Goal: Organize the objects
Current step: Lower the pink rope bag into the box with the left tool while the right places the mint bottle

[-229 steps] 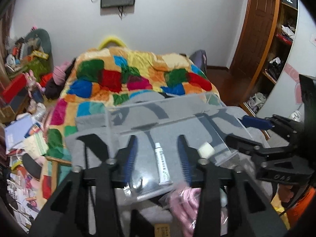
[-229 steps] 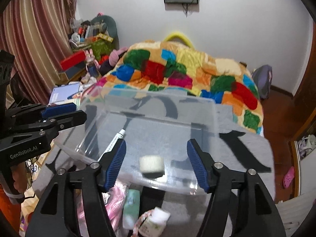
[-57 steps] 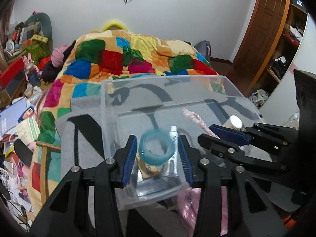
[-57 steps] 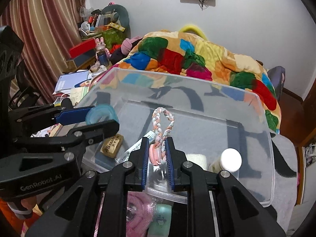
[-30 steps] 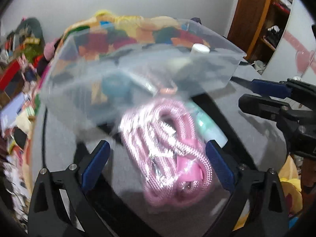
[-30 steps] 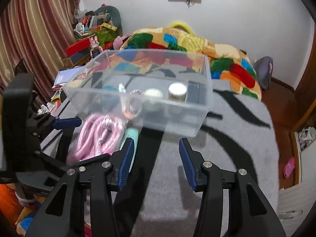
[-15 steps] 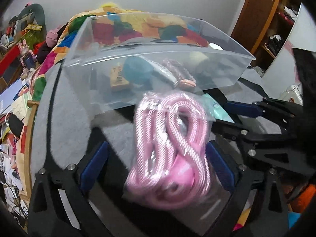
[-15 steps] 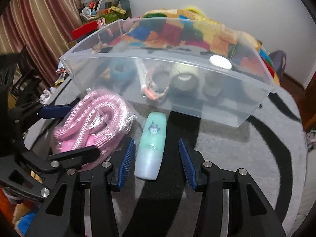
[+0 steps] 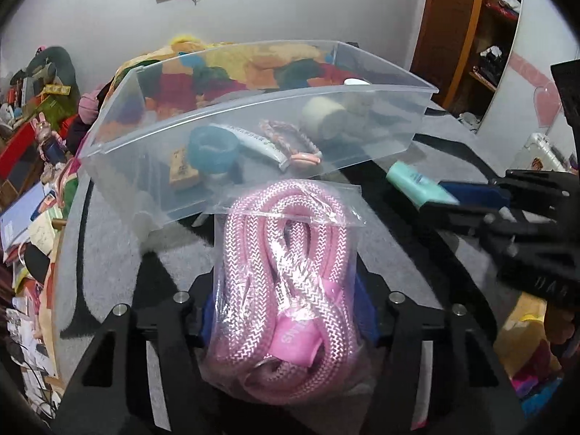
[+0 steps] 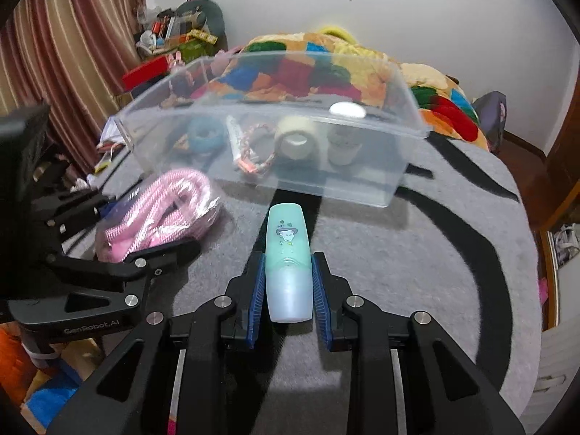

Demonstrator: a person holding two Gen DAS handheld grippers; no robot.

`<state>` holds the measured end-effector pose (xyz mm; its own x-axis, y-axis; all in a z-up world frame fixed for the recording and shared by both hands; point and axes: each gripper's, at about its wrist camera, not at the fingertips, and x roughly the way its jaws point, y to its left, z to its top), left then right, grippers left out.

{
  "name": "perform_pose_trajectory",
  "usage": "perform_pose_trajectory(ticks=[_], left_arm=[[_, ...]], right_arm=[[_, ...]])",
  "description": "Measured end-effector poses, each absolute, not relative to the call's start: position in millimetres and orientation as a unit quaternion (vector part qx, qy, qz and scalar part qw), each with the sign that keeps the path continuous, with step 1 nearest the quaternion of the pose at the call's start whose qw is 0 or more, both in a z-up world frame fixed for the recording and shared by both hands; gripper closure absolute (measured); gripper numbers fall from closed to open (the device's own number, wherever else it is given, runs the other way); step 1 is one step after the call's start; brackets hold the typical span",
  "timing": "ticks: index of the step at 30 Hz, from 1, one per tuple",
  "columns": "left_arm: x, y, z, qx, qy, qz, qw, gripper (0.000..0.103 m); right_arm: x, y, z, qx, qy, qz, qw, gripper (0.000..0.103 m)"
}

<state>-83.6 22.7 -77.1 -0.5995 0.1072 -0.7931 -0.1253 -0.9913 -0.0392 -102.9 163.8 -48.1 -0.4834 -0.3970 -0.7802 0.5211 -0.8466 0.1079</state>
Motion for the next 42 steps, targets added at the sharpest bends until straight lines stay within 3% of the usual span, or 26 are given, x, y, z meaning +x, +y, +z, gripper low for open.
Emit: perform_pose_trajectory(ticks=[13,22,33,42], left_arm=[[-53.7,-2.0,-13.6,-0.370,-0.037,0.926,0.069,0.046],[-76.1,-27.0,27.2,-0.331,-0.057,0.940,0.054,0.046],[-144.1,-51.5,9.7,-0.373,-0.091,0.923,0.038,0.046],[-179.4,-49.3,-11.2,-0.406,-0.092,0.909,0.033,0.045]], right_arm=[[-103.5,177.4,5.9,0.374,0.040,-0.888,0.265,0.080],[-127.0,160.4,34.1,0.340,0.034,-0.900,0.269,0.080],[-176.4,122.5,22.0,0.366,0.031,-0.889,0.275,0.080],[-200.7,83.9,-8.6,0.395,0.078,-0.871,0.282,0.080]])
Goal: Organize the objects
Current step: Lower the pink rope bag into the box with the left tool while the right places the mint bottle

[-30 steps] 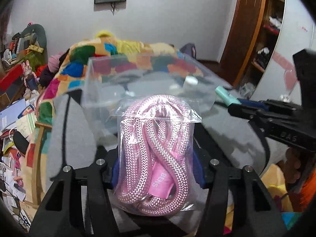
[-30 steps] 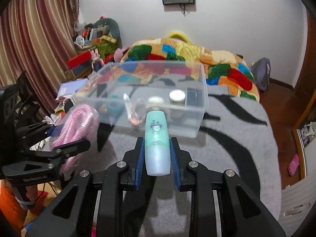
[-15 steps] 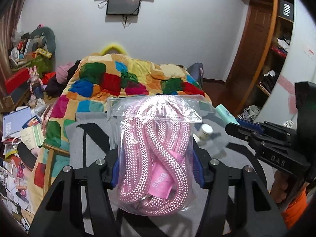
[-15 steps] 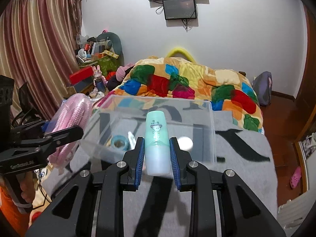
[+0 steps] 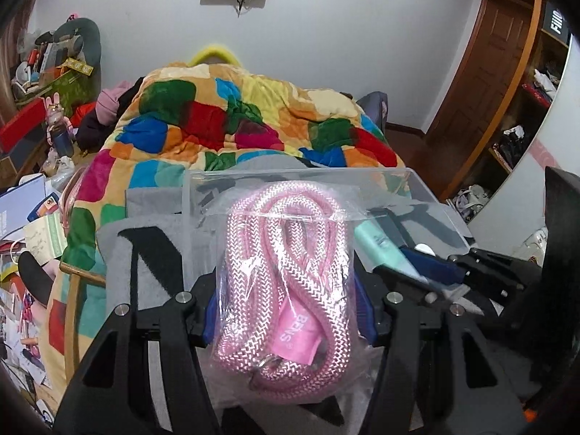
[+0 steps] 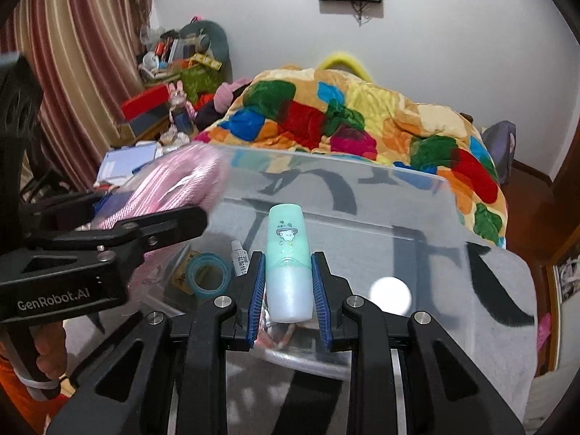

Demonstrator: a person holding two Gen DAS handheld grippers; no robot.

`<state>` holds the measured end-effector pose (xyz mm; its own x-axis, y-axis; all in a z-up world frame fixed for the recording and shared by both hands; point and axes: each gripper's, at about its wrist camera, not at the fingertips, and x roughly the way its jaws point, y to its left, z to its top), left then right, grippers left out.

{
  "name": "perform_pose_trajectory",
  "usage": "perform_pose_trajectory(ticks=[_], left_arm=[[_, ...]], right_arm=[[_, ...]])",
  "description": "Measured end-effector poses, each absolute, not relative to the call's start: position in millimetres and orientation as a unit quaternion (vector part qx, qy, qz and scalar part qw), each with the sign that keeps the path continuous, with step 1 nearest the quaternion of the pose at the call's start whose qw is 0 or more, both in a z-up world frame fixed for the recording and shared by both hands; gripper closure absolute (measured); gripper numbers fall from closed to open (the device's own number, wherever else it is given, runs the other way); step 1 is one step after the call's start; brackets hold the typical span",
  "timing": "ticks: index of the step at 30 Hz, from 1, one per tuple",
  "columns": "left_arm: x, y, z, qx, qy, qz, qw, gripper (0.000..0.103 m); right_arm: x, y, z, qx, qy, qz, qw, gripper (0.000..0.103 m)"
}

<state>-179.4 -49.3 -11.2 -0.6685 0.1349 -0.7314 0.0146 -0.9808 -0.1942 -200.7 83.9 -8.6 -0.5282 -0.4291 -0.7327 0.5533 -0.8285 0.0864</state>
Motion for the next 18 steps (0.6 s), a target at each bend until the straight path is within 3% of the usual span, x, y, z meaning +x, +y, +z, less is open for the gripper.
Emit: perform_pose_trajectory(ticks=[3,7,18], left_arm=[[-180.9,-52.3,-11.5,-0.408,-0.100,0.907,0.039,0.045],[-172.9,-52.9,-5.8,-0.399,-0.099,0.911,0.039,0.045],[-122.6,-34.0,28.8,-0.345,-0.062,0.936,0.046,0.045]], right_arm=[[-198.6,78.7,-11.7,0.396,0.092,-0.869,0.282,0.079],[-188.8,83.0,-7.2,0.389,0.099,-0.870,0.288,0.071],[-148.5,118.0,29.5,0.349,0.077,-0.886,0.295,0.070]])
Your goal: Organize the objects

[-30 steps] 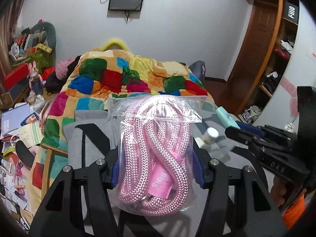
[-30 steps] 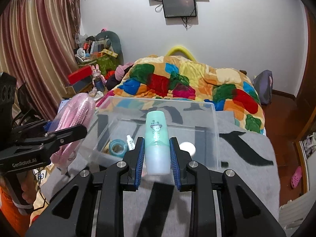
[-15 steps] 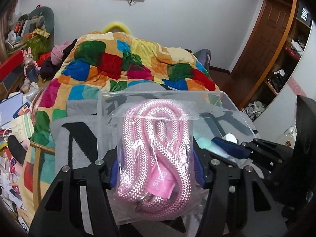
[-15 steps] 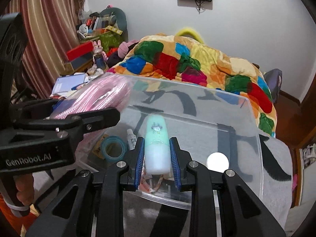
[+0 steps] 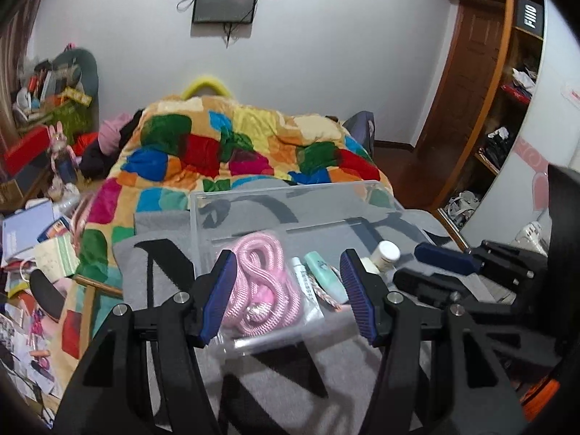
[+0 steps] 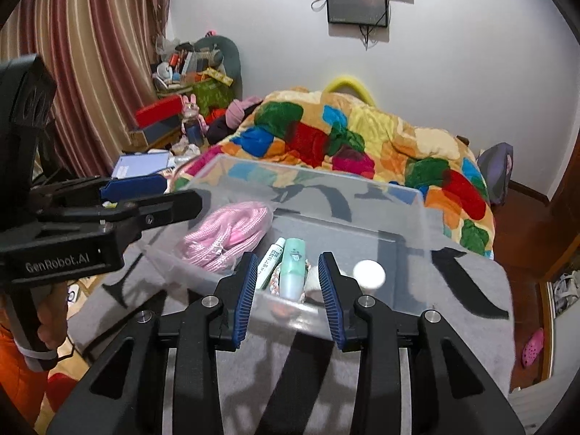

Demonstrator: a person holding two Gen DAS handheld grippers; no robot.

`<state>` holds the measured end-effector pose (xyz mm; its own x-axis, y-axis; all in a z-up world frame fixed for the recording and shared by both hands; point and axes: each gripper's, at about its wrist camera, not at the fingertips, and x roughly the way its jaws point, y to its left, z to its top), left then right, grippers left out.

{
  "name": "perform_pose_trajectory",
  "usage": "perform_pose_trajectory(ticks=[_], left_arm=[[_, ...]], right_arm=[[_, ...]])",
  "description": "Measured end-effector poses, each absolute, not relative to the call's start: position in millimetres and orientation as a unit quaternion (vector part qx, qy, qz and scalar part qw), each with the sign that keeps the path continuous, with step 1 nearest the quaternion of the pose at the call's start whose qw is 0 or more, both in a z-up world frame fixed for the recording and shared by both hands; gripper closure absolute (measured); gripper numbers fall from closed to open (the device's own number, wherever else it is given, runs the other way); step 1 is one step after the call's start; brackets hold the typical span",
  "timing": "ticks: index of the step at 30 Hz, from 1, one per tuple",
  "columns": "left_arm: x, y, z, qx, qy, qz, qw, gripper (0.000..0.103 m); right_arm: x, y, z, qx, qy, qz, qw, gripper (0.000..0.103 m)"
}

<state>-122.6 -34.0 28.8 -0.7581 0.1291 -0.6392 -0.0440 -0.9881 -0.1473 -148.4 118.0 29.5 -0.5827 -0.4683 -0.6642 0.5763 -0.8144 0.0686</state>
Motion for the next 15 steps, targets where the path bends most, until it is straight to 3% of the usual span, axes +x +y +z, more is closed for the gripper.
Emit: perform_pose_trajectory(ticks=[3,8,11,15], left_arm=[[-109.1,-27.9,29.4,-0.338,-0.050,0.939,0.044,0.041],[-83.6,-19.2,24.3,-0.328,-0.040,0.943,0.041,0.020],[-70.3,-17.4,19.6,-0.325,-0.048,0.944,0.041,0.015],[-61.0,-15.3,12.5,-0.325,-0.051,0.944,0.036,0.010]], right_arm=[[-134.0,127.8,37.7,0.335,0.068,-0.893,0.293,0.055],[-111.2,142.6,44.1,0.311,0.060,-0.906,0.281,0.036],[-101.8,150.2,43.2,0.303,0.057,-0.911,0.273,0.025],[-95.8,158.1,38.3,0.303,0.051,-0.913,0.269,0.021]])
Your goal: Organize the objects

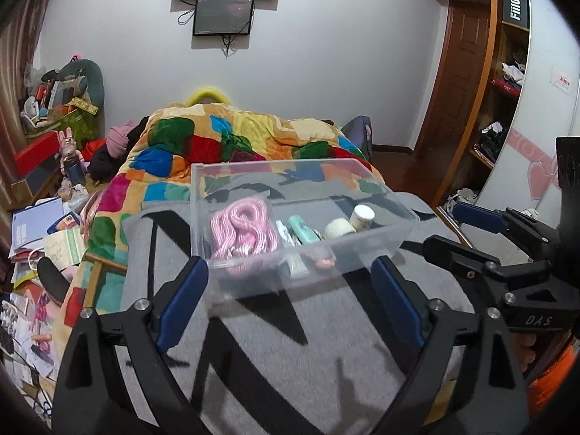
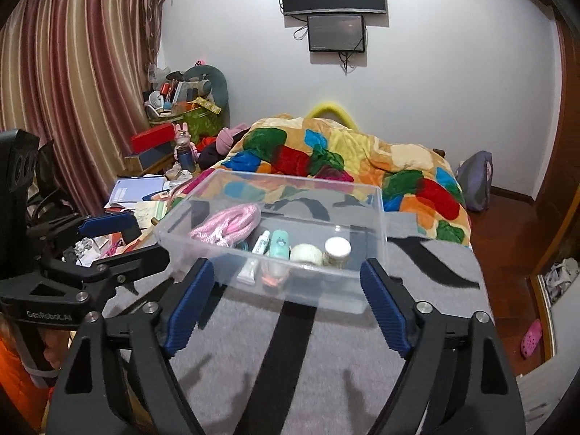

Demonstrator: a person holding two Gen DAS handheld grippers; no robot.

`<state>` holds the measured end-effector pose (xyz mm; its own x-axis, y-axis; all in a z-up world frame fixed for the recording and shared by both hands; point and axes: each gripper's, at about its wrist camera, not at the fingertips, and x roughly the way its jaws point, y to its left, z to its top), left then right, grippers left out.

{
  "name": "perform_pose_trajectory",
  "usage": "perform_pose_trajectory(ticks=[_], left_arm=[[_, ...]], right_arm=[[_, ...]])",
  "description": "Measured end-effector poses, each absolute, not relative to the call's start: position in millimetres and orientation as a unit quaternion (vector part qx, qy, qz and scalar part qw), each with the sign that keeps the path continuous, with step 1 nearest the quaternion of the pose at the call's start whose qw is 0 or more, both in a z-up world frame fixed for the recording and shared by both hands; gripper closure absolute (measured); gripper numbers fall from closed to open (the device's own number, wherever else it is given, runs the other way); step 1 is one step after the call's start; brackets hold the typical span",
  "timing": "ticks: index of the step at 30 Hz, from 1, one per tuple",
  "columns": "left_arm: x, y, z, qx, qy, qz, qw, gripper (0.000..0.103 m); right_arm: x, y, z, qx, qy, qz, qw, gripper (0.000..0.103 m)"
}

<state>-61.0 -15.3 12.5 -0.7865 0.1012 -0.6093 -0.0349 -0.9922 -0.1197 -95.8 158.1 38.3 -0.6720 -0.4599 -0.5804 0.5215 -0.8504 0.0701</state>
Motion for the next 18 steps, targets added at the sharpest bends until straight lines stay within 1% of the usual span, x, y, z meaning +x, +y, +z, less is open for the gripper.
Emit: perform_pose_trajectory(ticks=[7,18], left_arm=[[-51.6,-9.4,5.3,-0.327,-0.050,0.943,0.035,0.010],[-51.8,-10.5,1.2,-0.330,-0.052,0.942,0.032,0.010]], right_arm=[[-92.5,161.1,24.3,0.319,0.048,-0.908,0.266,0.021],[-91.2,160.2,18.3,0.325,0.047,-0.905,0.270,0.021]])
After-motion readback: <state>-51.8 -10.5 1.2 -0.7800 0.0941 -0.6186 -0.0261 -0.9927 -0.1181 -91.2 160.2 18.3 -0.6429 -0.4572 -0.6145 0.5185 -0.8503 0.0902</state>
